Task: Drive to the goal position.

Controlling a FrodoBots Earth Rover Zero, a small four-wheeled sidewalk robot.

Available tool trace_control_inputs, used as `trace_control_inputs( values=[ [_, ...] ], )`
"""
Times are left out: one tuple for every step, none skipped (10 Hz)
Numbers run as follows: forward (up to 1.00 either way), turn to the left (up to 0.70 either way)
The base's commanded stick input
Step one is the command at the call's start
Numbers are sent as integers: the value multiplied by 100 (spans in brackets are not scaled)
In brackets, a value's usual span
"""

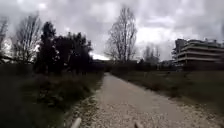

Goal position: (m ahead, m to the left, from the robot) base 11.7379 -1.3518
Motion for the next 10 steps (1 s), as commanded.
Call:
trace_control_inputs(
  values=[
    [68, -6],
    [68, -21],
    [68, -31],
    [68, -26],
    [68, -5],
    [68, 0],
    [68, 0],
    [68, 0],
    [69, 0],
    [70, 0]
  ],
)
